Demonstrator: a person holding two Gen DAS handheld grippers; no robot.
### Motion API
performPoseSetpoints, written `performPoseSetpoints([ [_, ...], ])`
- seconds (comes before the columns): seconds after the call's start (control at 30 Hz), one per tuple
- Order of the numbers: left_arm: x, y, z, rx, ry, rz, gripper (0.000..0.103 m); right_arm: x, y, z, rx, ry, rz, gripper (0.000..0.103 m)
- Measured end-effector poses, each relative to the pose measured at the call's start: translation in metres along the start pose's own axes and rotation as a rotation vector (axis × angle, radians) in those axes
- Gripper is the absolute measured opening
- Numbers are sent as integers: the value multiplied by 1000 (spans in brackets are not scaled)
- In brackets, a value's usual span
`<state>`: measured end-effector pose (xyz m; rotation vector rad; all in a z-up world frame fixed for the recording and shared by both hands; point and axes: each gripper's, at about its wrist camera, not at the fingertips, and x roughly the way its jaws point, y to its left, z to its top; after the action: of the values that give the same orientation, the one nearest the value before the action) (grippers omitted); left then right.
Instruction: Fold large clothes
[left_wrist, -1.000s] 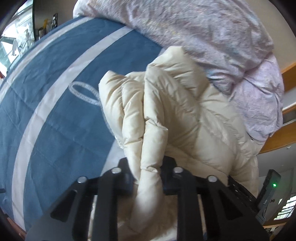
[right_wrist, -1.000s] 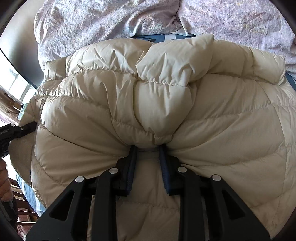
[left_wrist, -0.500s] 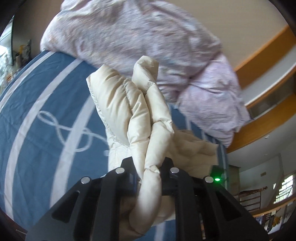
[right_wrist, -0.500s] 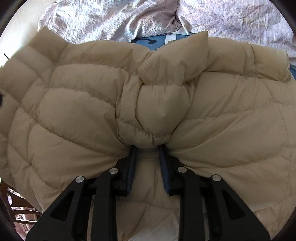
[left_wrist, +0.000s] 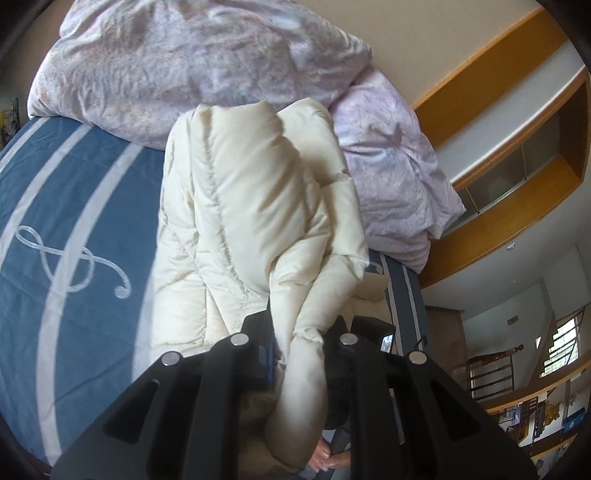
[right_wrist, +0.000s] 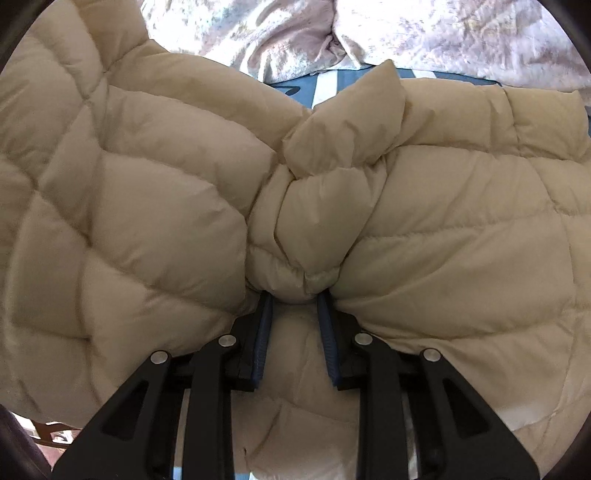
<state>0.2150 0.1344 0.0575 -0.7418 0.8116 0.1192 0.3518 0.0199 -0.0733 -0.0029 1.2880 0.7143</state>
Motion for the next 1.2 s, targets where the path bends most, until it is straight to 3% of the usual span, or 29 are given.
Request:
performPoseSetpoints([
  [0.63,49,-70,-29,82,79,-18,15,-69,-56,-28,18,-97,-41,27],
  [1.2,108,-126,-68,151,209,-51,15,-116,-112,-83,101,-137,-101,27],
])
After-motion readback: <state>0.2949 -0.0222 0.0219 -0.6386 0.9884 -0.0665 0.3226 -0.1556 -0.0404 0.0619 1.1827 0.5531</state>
